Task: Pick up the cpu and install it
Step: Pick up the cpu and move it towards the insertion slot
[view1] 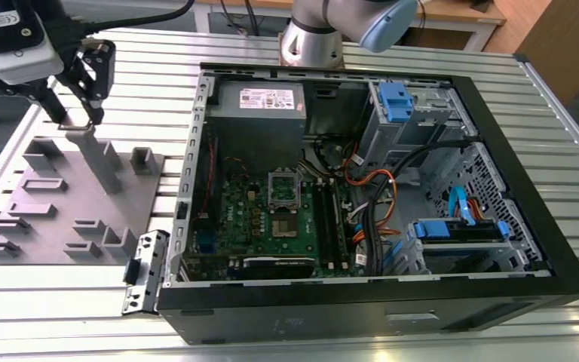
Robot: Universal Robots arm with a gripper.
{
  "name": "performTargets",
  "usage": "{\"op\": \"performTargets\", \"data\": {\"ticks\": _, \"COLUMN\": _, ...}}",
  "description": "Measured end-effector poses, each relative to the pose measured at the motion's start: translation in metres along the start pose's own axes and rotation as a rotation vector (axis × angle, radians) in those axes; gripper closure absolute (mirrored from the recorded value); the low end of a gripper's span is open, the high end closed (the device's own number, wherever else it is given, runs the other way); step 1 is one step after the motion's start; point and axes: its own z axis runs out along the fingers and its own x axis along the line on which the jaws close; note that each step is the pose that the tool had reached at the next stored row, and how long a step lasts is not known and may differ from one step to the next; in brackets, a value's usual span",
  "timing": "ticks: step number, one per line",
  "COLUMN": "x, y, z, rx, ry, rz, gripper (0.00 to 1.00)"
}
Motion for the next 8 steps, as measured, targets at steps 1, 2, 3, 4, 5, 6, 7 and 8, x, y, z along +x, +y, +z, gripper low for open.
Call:
{"op": "performTargets", "data": {"ticks": 1, "x": -0.0024, "y": 0.0000, "z": 0.0000, "rx": 0.0000, "ry": 0.0000, "rz": 0.000, "gripper": 0.53}}
{"op": "performTargets", "data": {"ticks": 2, "x": -0.0049, "y": 0.0001, "z": 0.0000, "rx": 0.0000, "ry": 0.0001, "rz": 0.000, "gripper": 0.53}}
{"op": "performTargets", "data": {"ticks": 3, "x": -0.0074, "y": 0.0001, "z": 0.0001, "rx": 0.0000, "ry": 0.0000, "rz": 0.000, "gripper": 0.53}}
{"op": "performTargets", "data": {"ticks": 4, "x": -0.0100, "y": 0.0001, "z": 0.0001, "rx": -0.0001, "ry": 0.0000, "rz": 0.000, "gripper": 0.53}}
{"op": "performTargets", "data": {"ticks": 5, "x": -0.0125, "y": 0.0002, "z": 0.0002, "rx": -0.0001, "ry": 0.0000, "rz": 0.000, "gripper": 0.53}}
{"op": "performTargets", "data": {"ticks": 6, "x": -0.0149, "y": 0.0002, "z": 0.0002, "rx": -0.0001, "ry": 0.0000, "rz": 0.000, "gripper": 0.53}}
{"op": "performTargets", "data": {"ticks": 7, "x": -0.0174, "y": 0.0003, "z": 0.0003, "rx": -0.0001, "ry": -0.0001, "rz": 0.000, "gripper": 0.53}}
{"op": "performTargets", "data": {"ticks": 8, "x": -0.0196, "y": 0.0003, "z": 0.0002, "rx": 0.0000, "ry": 0.0001, "rz": 0.000, "gripper": 0.53}}
